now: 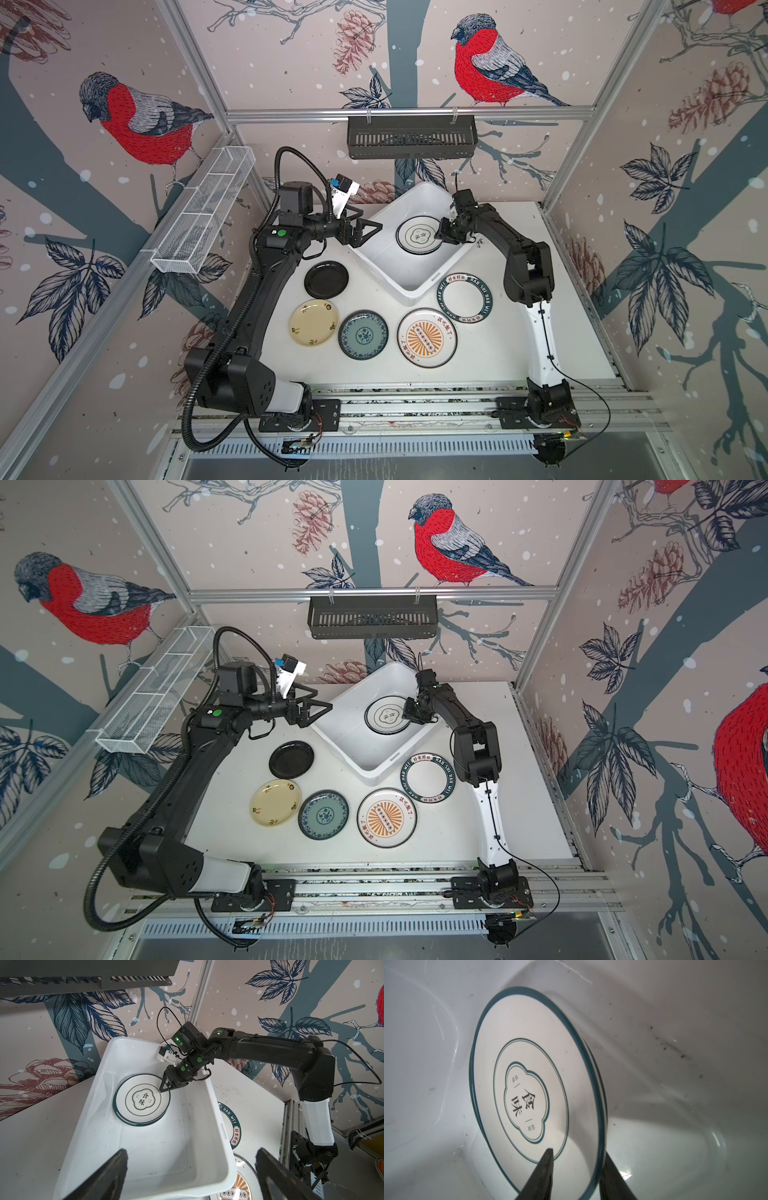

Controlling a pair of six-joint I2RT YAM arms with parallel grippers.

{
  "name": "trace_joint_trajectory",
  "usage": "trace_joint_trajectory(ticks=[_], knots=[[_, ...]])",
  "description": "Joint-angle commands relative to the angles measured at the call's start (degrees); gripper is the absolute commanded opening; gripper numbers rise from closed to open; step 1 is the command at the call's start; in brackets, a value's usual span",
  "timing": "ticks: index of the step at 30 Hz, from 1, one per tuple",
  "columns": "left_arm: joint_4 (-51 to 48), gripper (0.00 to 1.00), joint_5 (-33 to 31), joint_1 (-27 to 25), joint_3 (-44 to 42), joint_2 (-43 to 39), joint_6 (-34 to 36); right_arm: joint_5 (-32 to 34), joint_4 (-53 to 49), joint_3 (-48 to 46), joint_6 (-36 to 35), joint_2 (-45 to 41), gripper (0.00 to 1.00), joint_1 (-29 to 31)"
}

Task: Place the plates into the plastic bin on the countertop
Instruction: 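Release the green-ringed plate flat in the bin with the right gripper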

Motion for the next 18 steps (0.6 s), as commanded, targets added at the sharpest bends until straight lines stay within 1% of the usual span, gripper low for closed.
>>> trace_joint_trajectory(ticks=[1,7,13,18], knots=[[1.59,0.95,1.29,-0.01,0.0,-0.41,0.84,0.98,-0.59,1.37,-0.06,0.64,0.39,0.23],[1.6,0.95,1.33,-0.08,-0.21,-0.49,0.95,1.7,-1.91,2.73,-0.69,1.39,0.44,0.62],[1.65,0.95,1.35,-0.06,-0.26,-0.5,0.95,2.61,-2.58,3.39,-0.89,2.13,0.44,0.66],[1.85,0.95,1.42,-0.01,-0.42,-0.35,1.03,5.71,-5.59,7.37,-2.42,3.81,0.45,1.43]])
